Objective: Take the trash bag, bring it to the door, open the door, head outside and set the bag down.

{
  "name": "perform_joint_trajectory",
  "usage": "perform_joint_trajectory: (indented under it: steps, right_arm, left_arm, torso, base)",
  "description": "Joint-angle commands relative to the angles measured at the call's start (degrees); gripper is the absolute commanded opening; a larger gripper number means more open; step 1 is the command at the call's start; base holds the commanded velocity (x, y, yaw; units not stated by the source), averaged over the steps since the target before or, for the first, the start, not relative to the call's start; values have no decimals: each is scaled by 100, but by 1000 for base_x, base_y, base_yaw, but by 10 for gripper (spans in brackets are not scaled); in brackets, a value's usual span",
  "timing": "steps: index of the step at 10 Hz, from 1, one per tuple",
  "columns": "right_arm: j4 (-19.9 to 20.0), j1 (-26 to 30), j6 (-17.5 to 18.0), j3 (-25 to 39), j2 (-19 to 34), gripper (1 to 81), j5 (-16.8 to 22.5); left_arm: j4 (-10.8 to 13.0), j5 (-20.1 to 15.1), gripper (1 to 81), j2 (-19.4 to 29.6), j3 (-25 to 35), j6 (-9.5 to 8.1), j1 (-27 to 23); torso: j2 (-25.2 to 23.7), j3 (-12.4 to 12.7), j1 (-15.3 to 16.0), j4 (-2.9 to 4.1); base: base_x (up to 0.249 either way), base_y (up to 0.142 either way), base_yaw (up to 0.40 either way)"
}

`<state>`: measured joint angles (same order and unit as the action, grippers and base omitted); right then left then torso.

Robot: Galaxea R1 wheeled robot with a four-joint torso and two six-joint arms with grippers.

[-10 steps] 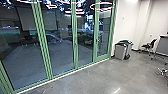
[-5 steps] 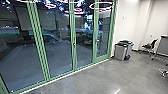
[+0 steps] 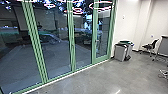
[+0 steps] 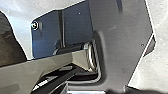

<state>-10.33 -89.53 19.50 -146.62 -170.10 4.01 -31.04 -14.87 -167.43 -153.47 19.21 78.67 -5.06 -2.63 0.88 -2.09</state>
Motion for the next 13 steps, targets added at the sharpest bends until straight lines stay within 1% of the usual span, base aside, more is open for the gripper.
perform_joint_trajectory:
  steps: [1,13]
  right_arm:
    - [-57,281,-8,29,17,811,302]
    - [-57,317,-8,-85,-27,811,302]
  left_arm:
    - [-16,-438,10,51,-8,-5,-409]
    - [-8,-438,10,33,-8,-5,-409]
  torso:
    - [0,0,0,0]
    - [0,0,0,0]
  base:
    - [143,-92,0]
    - [147,-96,0]
